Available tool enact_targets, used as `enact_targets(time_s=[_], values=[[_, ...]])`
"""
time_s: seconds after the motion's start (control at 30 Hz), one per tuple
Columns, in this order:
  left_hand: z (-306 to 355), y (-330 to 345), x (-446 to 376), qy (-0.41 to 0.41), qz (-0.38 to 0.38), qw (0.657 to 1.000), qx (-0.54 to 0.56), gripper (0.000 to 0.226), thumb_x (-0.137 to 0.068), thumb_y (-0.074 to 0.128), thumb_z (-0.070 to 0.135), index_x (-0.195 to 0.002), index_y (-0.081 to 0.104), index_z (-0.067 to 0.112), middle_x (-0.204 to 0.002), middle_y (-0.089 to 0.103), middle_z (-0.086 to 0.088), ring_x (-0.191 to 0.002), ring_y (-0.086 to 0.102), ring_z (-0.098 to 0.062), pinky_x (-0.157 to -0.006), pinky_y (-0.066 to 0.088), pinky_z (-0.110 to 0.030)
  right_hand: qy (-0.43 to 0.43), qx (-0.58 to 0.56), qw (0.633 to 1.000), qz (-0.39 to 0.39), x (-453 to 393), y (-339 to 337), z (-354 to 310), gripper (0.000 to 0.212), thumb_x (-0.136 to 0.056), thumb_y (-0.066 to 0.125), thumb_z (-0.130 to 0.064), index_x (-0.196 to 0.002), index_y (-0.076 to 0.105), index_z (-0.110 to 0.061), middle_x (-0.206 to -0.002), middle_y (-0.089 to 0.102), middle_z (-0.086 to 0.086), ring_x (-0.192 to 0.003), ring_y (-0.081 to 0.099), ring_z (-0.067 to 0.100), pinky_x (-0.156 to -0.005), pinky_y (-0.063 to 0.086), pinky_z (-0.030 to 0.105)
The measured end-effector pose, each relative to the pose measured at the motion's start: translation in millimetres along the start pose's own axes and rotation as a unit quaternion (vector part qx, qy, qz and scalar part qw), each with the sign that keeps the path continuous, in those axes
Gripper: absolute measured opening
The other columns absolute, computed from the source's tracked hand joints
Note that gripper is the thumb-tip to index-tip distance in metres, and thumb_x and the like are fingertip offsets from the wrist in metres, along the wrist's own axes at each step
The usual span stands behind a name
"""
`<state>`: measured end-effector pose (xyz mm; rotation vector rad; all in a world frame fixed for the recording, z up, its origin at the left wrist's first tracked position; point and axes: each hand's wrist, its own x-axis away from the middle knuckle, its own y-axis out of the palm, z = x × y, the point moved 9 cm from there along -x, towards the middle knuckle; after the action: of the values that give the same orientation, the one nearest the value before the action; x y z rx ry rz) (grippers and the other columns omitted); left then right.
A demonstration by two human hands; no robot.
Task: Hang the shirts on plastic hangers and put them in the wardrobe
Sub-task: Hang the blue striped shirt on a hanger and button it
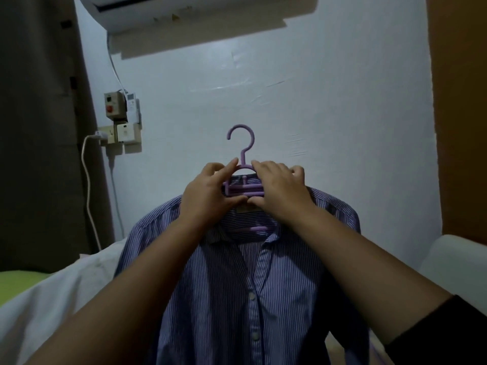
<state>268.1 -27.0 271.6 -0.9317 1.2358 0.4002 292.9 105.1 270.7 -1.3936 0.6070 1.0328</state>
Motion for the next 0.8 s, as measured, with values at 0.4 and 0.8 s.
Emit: enact_targets(time_s=[0.4, 0.8], values=[[-46, -31, 44, 0.054, 0.024, 0.993, -0.098, 0.077, -0.086, 0.031, 0.073, -0.144, 0.041, 0.022, -0.126, 0.055, -0.01, -0.09, 0.064, -0.029, -0.067, 0.055, -0.036, 0.06, -0.083, 0.995, -0.003, -9, 7, 34, 0.069, -0.086, 0.059, -0.035, -0.146, 0.028, -0.025, -0.138, 0.041, 0.004, -0.125, 0.038, 0.026, -0.097, 0.034, 0.044], [-72, -36, 57, 0.113, -0.054, 0.983, -0.136, 0.085, -0.082, 0.029, 0.081, -0.144, 0.039, 0.024, -0.119, 0.058, -0.007, -0.09, 0.064, -0.024, -0.065, 0.055, -0.034, 0.067, -0.192, 0.978, -0.037, -18, 31, 45, 0.07, -0.076, 0.07, -0.024, -0.139, 0.043, -0.032, -0.119, 0.048, 0.007, -0.115, 0.041, 0.026, -0.1, 0.036, 0.046]])
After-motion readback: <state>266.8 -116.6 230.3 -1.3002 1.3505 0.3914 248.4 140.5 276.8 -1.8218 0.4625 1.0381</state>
